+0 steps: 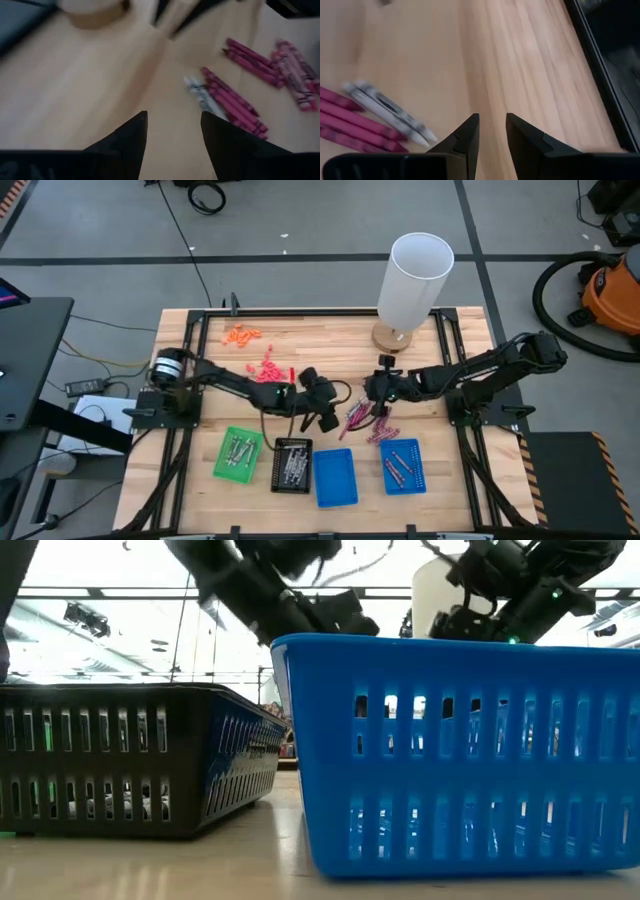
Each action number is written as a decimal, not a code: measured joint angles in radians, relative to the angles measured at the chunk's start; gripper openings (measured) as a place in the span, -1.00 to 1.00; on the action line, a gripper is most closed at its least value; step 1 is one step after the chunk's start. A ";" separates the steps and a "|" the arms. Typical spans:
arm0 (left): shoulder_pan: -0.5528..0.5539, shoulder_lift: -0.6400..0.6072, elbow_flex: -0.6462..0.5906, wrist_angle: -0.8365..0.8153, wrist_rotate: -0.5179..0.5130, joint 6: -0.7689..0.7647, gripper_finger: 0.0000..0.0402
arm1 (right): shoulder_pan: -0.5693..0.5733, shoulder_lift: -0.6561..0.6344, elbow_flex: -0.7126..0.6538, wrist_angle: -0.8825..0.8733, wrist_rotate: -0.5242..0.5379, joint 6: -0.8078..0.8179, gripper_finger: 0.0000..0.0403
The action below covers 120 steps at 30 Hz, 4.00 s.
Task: Sort crayons
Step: Put the white crayon into the green bin
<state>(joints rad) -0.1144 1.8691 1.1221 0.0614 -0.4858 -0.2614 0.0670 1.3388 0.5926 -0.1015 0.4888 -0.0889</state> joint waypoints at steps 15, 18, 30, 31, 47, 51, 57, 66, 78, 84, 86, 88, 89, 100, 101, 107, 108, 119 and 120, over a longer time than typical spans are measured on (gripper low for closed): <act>0.060 0.241 0.215 -0.041 0.201 0.005 -0.03 | 0.154 -0.001 -0.074 -0.105 0.379 0.183 -0.48; 0.061 0.241 0.215 -0.028 0.235 -0.005 -0.03 | 0.168 -0.001 -0.096 -0.097 0.379 0.203 -0.48; 0.056 0.282 0.215 0.008 0.234 -0.031 -0.03 | 0.200 -0.001 -0.114 -0.055 0.371 0.213 -0.48; 0.056 0.287 0.215 0.003 0.234 -0.030 -0.03 | 0.203 -0.001 -0.114 -0.054 0.370 0.213 -0.48; 0.093 0.286 0.221 -0.123 0.300 0.000 -0.03 | 0.206 -0.001 -0.114 -0.028 0.350 0.198 -0.48; 0.105 0.275 0.222 -0.181 0.343 0.003 -0.03 | 0.210 -0.001 -0.114 -0.030 0.337 0.194 -0.48; 0.106 0.236 0.217 -0.282 0.352 0.014 -0.03 | 0.210 -0.001 -0.114 -0.028 0.335 0.191 -0.48; 0.108 0.215 0.215 -0.346 0.367 0.021 -0.03 | 0.210 -0.001 -0.114 -0.019 0.326 0.182 -0.48; 0.100 0.137 0.211 -0.258 0.300 0.037 -0.03 | 0.212 -0.001 -0.114 -0.007 0.321 0.166 -0.48; 0.110 0.194 0.212 -0.094 0.278 0.038 -0.03 | 0.212 -0.002 -0.114 -0.005 0.319 0.165 -0.48; 0.114 0.226 0.212 -0.054 0.267 0.043 -0.03 | 0.212 -0.002 -0.114 -0.005 0.319 0.165 -0.48; 0.115 0.255 0.211 -0.015 0.253 0.058 -0.03 | 0.212 -0.002 -0.114 -0.005 0.319 0.165 -0.48; 0.115 0.265 0.211 0.000 0.246 0.068 -0.03 | 0.212 -0.002 -0.114 -0.005 0.319 0.165 -0.48; 0.141 0.292 0.215 -0.047 0.246 0.067 -0.04 | 0.220 -0.002 -0.114 -0.004 0.319 0.158 -0.48; 0.144 0.290 0.216 -0.056 0.256 0.060 -0.04 | 0.220 -0.002 -0.114 -0.004 0.319 0.158 -0.48; 0.171 0.285 0.220 -0.130 0.351 0.025 -0.11 | 0.229 -0.002 -0.114 0.004 0.319 0.147 -0.48; 0.172 0.284 0.220 -0.138 0.352 0.025 -0.16 | 0.230 -0.002 -0.114 0.007 0.319 0.146 -0.48; 0.170 0.274 0.219 -0.176 0.359 0.033 -0.92 | 0.239 -0.002 -0.114 0.012 0.319 0.138 -0.48; 0.169 0.269 0.218 -0.185 0.358 0.035 -0.94 | 0.239 -0.002 -0.114 0.012 0.319 0.138 -0.48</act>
<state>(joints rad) 0.0542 2.1384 1.3401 -0.1240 -0.1275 -0.2260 0.3065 1.3373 0.4786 -0.0895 0.8082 0.0492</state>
